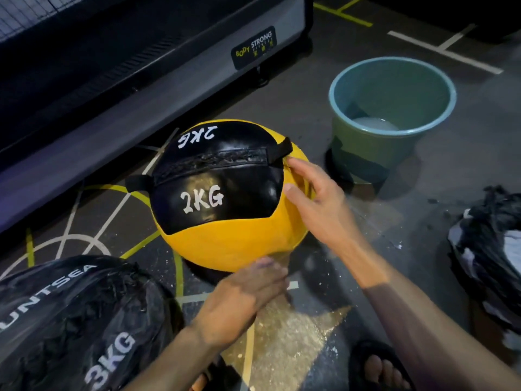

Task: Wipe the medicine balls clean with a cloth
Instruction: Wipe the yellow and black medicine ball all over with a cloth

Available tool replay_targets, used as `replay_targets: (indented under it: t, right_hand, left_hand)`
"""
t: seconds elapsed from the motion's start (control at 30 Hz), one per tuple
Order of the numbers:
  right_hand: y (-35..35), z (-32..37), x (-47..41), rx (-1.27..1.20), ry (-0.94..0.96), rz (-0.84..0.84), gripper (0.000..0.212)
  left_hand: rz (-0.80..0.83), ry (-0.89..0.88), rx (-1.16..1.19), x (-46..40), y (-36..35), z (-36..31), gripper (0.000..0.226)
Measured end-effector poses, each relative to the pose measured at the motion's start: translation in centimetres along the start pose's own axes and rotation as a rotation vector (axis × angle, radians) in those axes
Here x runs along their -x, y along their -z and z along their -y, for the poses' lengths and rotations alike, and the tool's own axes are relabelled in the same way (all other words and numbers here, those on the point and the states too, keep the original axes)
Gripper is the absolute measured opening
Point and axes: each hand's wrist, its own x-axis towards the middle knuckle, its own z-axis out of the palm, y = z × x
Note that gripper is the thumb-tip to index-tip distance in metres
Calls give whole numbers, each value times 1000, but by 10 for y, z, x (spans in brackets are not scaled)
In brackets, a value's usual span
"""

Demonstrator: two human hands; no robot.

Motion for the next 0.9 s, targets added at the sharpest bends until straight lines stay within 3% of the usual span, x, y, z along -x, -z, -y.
replay_targets:
  t: [0.07,0.17,0.23,0.27,0.3,0.37,0.47,0.6,0.67,0.77,0.9]
  right_hand:
    - [-2,-3,4,-1,24,4,45]
    - [-6,-6,10,-90,-14,-99,41]
    - [-6,-12,15,-165,-84,-205,37]
    - [-6,-17,19,-185,-125,-245,33]
    - [-6,-22,26,-185,-173,-275,28]
    - [-6,-34,44,-170,-263,-285,15]
    - [-5,-42,71,-283,-459,-196,6]
    - [12,-20,79,-606,-589,83,43]
    - [22,-11,76,-706,-548,195,43]
    - [31,-2,70,-720,-483,227,36]
    - [36,-5,67,-694,-457,226,33]
  left_hand:
    - [-121,0,38,-14,13,3,62]
    - [-337,95,1,-54,41,13,51]
    - [-117,179,-54,-72,30,25,37]
    - [-3,140,-35,-74,22,22,33]
    - [44,88,49,-68,9,13,31]
    - [-14,118,129,-50,-12,-1,39]
    - [-122,123,255,-49,-13,-15,57]
    - [-200,290,397,-68,16,-16,44]
    - [-209,384,467,-70,25,-16,48]
    - [-222,537,656,-74,34,-9,52]
    - [-32,586,838,-70,38,5,66]
